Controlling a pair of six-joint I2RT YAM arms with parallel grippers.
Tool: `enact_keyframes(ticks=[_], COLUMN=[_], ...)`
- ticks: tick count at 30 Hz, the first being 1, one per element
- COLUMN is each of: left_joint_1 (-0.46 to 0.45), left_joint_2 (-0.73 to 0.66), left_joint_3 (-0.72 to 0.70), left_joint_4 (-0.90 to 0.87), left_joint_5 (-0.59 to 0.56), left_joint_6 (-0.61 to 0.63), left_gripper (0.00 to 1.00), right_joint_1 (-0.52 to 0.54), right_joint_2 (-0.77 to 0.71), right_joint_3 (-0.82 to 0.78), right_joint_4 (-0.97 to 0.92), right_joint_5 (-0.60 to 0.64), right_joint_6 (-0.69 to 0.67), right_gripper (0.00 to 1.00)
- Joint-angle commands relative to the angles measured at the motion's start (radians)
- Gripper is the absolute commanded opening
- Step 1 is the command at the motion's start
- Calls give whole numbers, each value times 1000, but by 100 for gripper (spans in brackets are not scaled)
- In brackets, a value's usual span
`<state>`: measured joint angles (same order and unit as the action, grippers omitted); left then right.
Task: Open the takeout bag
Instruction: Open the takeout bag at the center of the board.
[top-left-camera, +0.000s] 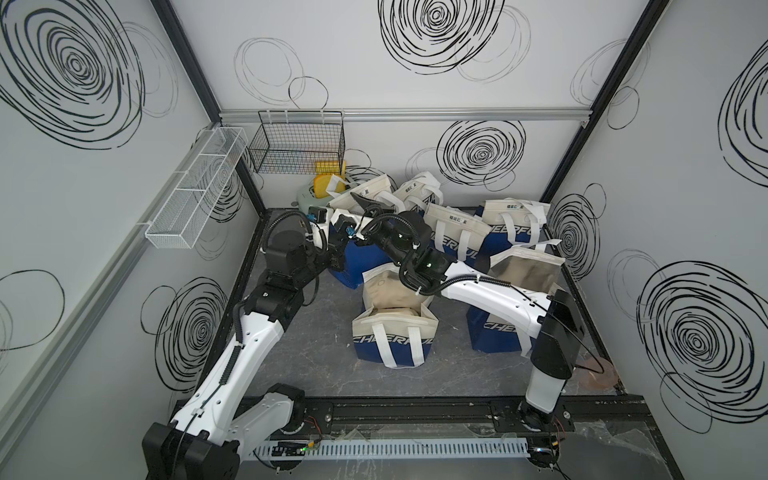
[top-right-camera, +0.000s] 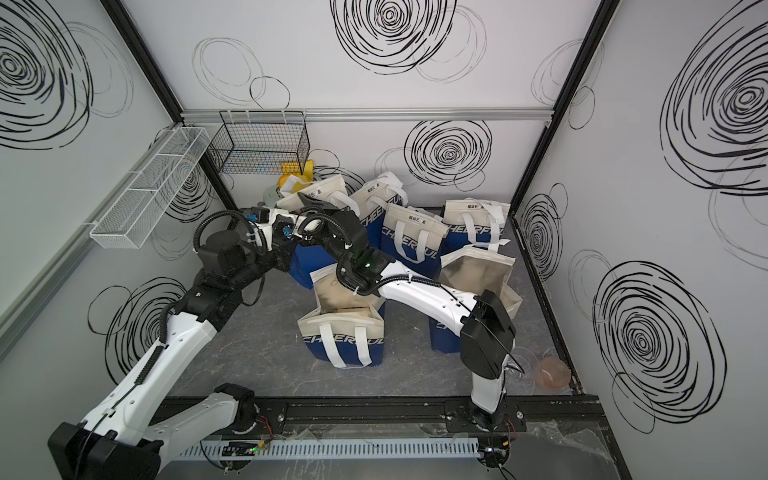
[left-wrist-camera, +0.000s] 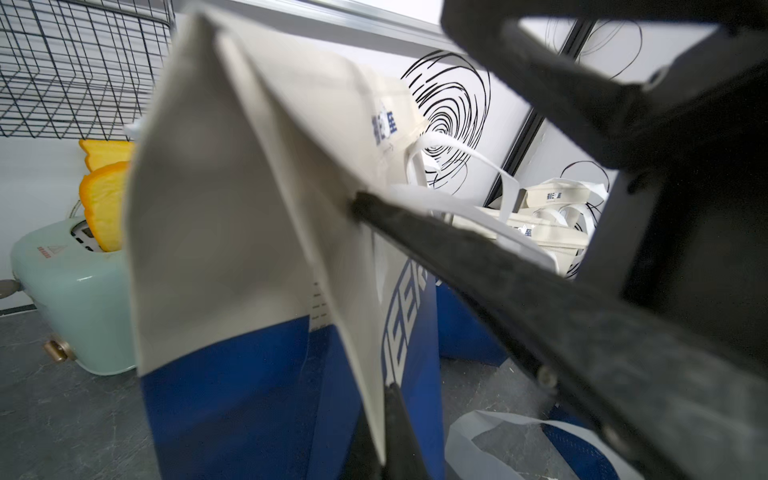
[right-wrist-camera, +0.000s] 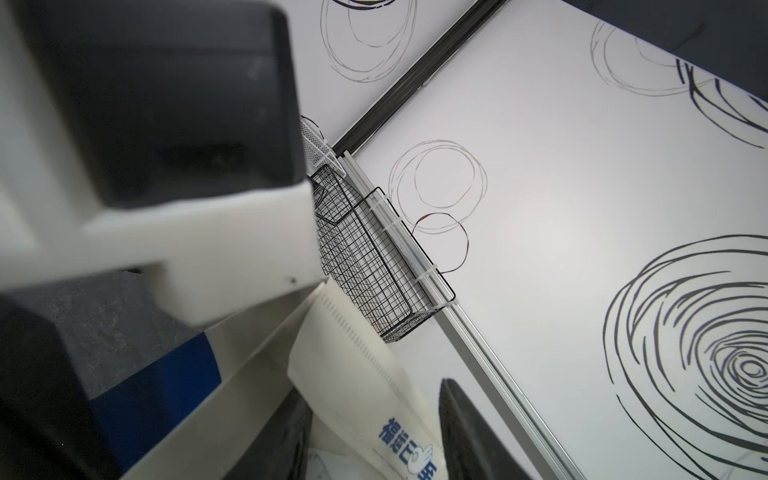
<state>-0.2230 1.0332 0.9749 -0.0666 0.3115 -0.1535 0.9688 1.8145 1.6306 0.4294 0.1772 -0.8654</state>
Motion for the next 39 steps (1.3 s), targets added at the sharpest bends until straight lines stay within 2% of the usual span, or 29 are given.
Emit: enact_keyframes(ticks=[1, 8, 22, 27, 30, 34, 39], left_joint_1=[-11, -26, -47, -58, -59, -58, -46], left_joint_2=[-7, -1, -5, -11, -18, -30, -36], left_joint_3=[44, 49, 45, 48, 47, 38, 20], left_joint_4=[35, 13, -5, -20, -29, -33, -23], left_joint_5=[-2, -6, 1, -5, -9, -15, -7], left_joint_6=[26, 45, 69, 93, 102, 108, 111], left_gripper=[0, 0, 0, 0, 0, 0, 0], right_joint_1=[-7, 0, 37, 47, 46, 40, 5], right_joint_2=[3, 14, 36, 48, 52, 55, 37], right_joint_3=[20, 27, 56, 68, 69, 72, 76], right_joint_4=[46, 63, 63, 59, 61, 83, 111], right_joint_5=[15, 7, -9, -8, 3, 40, 83], right_joint_6=[-14, -9, -20, -24, -24, -15, 45], right_gripper=[50, 45, 44, 36, 25, 0, 0])
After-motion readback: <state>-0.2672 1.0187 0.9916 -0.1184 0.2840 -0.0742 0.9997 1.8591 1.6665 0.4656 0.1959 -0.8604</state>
